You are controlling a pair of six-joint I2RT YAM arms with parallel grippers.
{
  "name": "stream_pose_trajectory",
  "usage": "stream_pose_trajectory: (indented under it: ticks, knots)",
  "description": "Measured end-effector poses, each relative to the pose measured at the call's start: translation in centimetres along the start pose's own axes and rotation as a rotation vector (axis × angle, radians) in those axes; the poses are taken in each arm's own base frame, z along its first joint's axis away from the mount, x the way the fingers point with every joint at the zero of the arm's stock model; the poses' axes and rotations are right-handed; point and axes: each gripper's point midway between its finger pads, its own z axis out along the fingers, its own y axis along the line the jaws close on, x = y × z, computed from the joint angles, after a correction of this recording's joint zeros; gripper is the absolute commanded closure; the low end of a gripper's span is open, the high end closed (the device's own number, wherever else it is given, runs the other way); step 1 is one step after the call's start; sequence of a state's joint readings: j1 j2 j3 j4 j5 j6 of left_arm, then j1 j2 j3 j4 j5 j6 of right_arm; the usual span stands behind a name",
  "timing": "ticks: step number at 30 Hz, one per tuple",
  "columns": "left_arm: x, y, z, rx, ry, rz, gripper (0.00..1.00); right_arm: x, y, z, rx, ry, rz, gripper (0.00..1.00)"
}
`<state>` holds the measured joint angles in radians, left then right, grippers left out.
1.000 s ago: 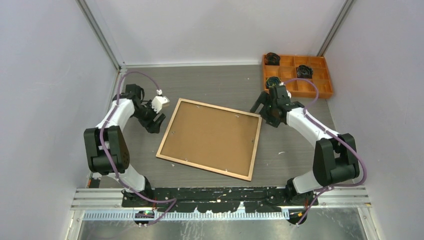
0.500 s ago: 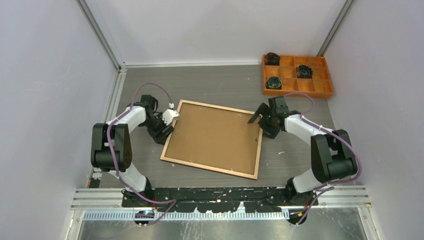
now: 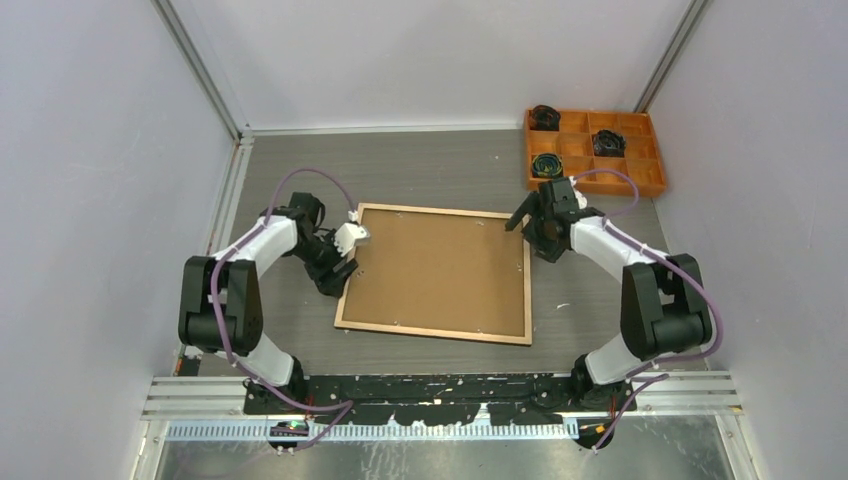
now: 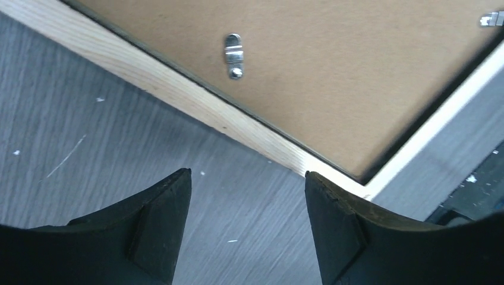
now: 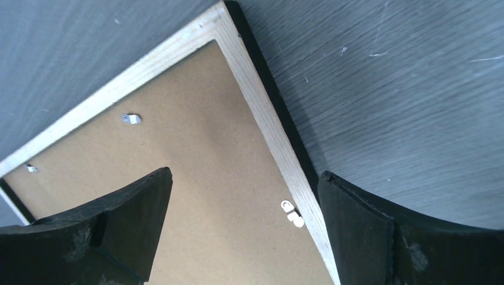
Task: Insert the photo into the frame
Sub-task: Adjust the photo frame at the center of the board.
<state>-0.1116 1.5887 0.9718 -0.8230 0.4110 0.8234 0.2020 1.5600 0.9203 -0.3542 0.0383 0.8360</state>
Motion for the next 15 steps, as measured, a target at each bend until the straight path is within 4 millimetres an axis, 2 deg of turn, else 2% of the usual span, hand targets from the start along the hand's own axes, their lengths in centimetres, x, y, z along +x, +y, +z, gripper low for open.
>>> stream_pose_trajectory:
  ticks: [4, 7, 11, 15]
  knots:
    - [-0.2, -0.8, -0.8, 0.046, -0.02, -0.013, 0.31, -1.5, 0.8, -2.3, -0.025, -0.084, 0.015, 0.12]
    - [-1.2, 0.5, -1.5, 0.051, -0.045, -0.063, 0.38, -1.8, 2.4, -4.0, -0.073, -0.131, 0.017, 0.16]
    - [-3.1, 3.2, -1.1, 0.05, -0.068, -0.134, 0.49, 1.2, 6.1, -4.9, -0.162, -0.116, -0.032, 0.17]
    - [-3.5, 3.8, 0.4, 0.095, -0.062, -0.199, 0.57, 6.8, 10.6, -4.8, -0.27, -0.04, -0.087, 0.17]
